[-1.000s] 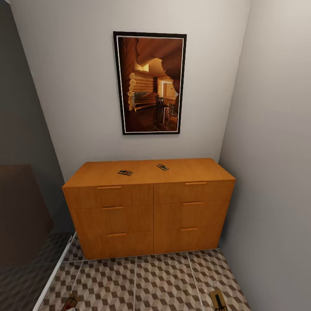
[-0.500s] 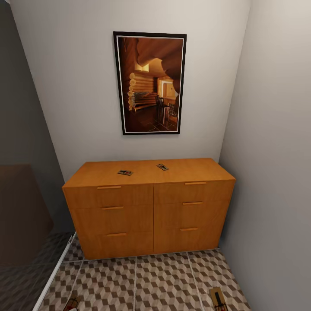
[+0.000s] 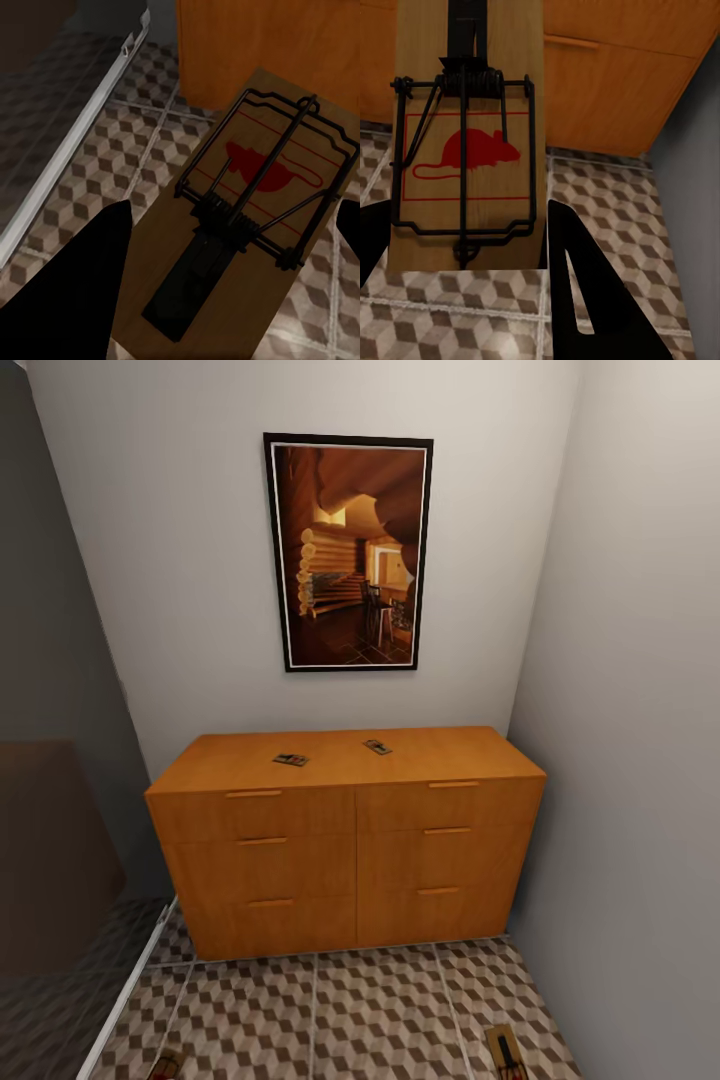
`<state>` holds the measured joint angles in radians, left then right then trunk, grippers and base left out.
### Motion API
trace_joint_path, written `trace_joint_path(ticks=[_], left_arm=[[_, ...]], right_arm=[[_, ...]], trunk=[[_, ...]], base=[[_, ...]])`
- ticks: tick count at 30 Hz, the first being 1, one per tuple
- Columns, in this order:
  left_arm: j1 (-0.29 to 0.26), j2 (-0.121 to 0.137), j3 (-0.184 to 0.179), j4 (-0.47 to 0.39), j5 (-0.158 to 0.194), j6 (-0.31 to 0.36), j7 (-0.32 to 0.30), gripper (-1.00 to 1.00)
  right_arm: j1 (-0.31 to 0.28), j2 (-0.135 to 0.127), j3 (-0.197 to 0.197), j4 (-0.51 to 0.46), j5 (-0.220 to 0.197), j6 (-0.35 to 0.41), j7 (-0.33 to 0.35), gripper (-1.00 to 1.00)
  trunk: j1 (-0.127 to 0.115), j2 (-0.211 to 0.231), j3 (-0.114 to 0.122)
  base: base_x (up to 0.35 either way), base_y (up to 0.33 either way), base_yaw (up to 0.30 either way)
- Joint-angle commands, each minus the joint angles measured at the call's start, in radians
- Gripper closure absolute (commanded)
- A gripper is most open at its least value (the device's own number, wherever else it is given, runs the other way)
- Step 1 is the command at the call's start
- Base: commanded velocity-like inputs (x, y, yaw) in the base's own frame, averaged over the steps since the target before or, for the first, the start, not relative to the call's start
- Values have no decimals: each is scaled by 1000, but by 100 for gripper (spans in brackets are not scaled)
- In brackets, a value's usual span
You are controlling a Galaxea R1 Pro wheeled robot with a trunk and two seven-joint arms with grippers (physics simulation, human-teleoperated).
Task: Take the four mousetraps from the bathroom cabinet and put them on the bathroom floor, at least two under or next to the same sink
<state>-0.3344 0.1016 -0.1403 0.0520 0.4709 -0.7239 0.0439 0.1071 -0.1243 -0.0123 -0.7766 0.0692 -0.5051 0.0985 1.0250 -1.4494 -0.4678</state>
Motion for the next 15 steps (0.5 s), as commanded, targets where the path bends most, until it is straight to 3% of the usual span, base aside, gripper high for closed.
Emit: trace_joint_path(ticks=[1,15], left_arm=[[-2,0,-8,4,2,-5,5,100],[-2,-9,-11,15,-4,-5,-11,100]], right_arm=[[0,0,-2,-1,4,-1,-2,100],[0,-1,-8,-1,2,-1,-74,100]], trunk=[[0,-1,-1],[0,-1,-10]], base=[[0,0,132],[0,0,188]])
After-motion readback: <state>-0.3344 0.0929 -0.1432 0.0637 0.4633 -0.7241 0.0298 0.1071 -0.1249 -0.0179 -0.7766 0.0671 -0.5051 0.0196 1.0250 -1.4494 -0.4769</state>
